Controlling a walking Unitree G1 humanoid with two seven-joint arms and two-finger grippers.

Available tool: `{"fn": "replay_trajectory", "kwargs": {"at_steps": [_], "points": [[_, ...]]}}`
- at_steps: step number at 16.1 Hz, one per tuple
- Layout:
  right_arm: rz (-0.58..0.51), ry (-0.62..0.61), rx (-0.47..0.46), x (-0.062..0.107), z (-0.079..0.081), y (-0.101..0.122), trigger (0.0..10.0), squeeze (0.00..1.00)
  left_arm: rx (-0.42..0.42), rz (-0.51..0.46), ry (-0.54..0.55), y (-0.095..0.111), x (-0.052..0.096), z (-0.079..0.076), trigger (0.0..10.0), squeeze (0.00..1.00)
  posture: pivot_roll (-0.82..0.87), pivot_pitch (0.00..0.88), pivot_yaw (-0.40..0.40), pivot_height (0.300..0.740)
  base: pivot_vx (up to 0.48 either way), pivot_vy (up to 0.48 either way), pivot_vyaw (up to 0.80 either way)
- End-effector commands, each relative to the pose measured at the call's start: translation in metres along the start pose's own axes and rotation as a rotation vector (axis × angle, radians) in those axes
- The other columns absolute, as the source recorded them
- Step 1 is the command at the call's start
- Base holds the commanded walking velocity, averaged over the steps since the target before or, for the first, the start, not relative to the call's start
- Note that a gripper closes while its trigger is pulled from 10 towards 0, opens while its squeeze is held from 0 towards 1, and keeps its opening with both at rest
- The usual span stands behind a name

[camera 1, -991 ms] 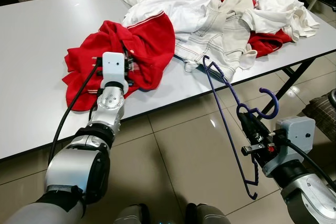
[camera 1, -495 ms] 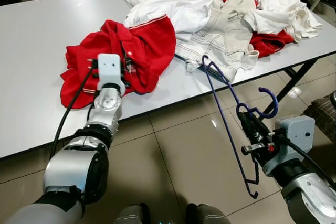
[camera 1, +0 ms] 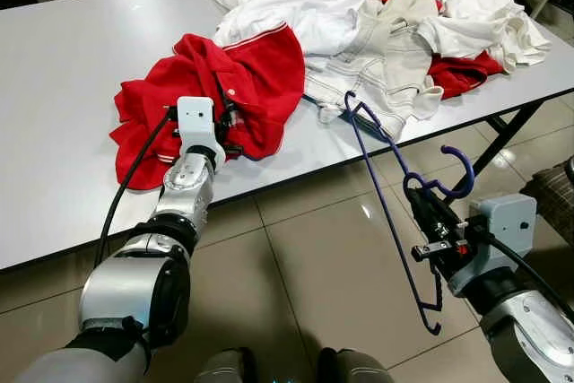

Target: Hang hanger

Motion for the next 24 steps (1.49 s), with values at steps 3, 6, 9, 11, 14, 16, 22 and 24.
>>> {"fn": "replay_trajectory", "kwargs": {"at_steps": [3, 6, 9, 11, 14, 16, 22, 24], "points": [[0.002, -0.001, 0.009, -0.001, -0.002, -0.001, 10.0, 0.00, -0.035, 0.092, -0.019, -0.013, 0.001, -0.004, 0.0, 0.00, -0.22, 0.129, 0.022, 0.740, 0.000, 0.000, 0.00], [-0.002, -0.001, 0.013, -0.002, -0.002, 0.000, 10.0, 0.00, 0.001, 0.117, 0.015, -0.016, 0.001, 0.001, 0.0, 0.00, -0.23, 0.120, 0.023, 0.740, 0.000, 0.000, 0.00], [-0.008, -0.001, 0.017, -0.004, -0.003, 0.001, 10.0, 0.00, 0.028, 0.114, 0.044, -0.013, 0.001, 0.007, 0.0, 0.00, -0.23, 0.111, 0.023, 0.740, 0.000, 0.000, 0.00], [-0.020, 0.002, 0.021, -0.006, -0.003, 0.002, 10.0, 0.00, 0.048, 0.066, 0.075, 0.001, -0.003, 0.017, 0.0, 0.00, -0.22, 0.097, 0.026, 0.740, 0.000, 0.000, 0.00], [-0.054, 0.022, 0.010, -0.015, -0.002, 0.007, 10.0, 0.00, -0.069, -0.097, -0.009, 0.062, -0.014, 0.032, 0.0, 0.00, -0.19, 0.069, 0.036, 0.740, 0.000, 0.000, 0.00], [-0.080, 0.075, 0.003, -0.022, 0.005, 0.011, 10.0, 0.00, -0.203, -0.155, -0.148, 0.092, -0.015, 0.028, 0.0, 0.00, -0.17, 0.049, 0.038, 0.740, 0.000, 0.000, 0.00], [-0.307, 0.273, -0.201, -0.047, 0.023, 0.061, 10.0, 0.00, -0.874, -0.393, -0.451, 0.159, 0.012, 0.008, 0.0, 0.00, -0.06, 0.000, -0.006, 0.740, 0.000, 0.000, 0.00], [-0.299, 0.305, -0.285, -0.050, 0.026, 0.062, 10.0, 0.00, -0.936, -0.185, -0.493, 0.127, 0.016, 0.021, 0.0, 0.00, -0.05, 0.000, 0.003, 0.740, 0.000, 0.000, 0.00]]}}
Point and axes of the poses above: a point about 5 cm out from each wrist's last joint towards the gripper, its own x axis pointing back from the gripper into the wrist, its own y axis along the axis of the wrist's last joint, z = x × y, the point moved 3 cm from there along -x, pointing out of the wrist towards the gripper, and after that the axes turned 2 degrees about x, right-handed, at the moved point
